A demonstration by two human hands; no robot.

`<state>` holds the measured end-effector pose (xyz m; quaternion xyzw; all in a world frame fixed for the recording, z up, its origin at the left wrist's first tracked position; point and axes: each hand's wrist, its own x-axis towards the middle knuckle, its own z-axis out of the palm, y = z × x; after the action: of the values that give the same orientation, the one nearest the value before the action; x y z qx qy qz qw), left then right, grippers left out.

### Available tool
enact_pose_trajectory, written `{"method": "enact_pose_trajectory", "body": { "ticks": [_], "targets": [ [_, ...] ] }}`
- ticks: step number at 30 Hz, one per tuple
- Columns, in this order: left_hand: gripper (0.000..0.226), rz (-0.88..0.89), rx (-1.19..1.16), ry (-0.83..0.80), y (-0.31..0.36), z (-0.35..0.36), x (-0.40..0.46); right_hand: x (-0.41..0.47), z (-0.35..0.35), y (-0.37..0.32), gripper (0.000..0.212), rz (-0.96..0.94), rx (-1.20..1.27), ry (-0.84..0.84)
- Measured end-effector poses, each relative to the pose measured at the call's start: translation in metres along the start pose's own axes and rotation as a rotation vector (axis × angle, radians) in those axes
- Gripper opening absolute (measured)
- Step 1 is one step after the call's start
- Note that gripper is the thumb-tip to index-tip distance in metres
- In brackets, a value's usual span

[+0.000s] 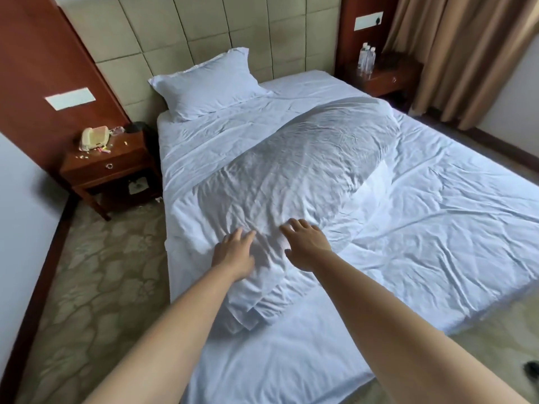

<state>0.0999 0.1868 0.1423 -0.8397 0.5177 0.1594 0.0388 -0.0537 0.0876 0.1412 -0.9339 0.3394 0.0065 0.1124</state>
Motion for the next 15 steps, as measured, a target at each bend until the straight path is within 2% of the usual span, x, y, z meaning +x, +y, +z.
{"method": "enact_pose_trajectory", "body": {
  "ticks": [5, 9, 11, 14, 15],
  "targets": [
    [0.054, -0.012, -0.104, 0.192, 0.021, -0.007, 0.048, 0.033, -0.015, 0.034, 0.052, -0.066, -0.109, 0.019],
    [0.05, -0.039, -0.149, 0.38, 0.036, -0.026, 0.109, 0.073, -0.035, 0.063, 0.074, -0.087, -0.24, 0.002],
    [0.05, -0.037, -0.165, 0.39, 0.045, -0.033, 0.134, 0.092, -0.044, 0.076, 0.087, -0.084, -0.284, -0.046],
    [0.063, -0.029, -0.191, 0.367, 0.061, -0.043, 0.161, 0.115, -0.058, 0.094, 0.099, -0.141, -0.344, -0.065],
    [0.06, -0.037, -0.208, 0.351, 0.066, -0.045, 0.17, 0.121, -0.06, 0.101, 0.104, -0.163, -0.359, -0.063]
  ]
}}
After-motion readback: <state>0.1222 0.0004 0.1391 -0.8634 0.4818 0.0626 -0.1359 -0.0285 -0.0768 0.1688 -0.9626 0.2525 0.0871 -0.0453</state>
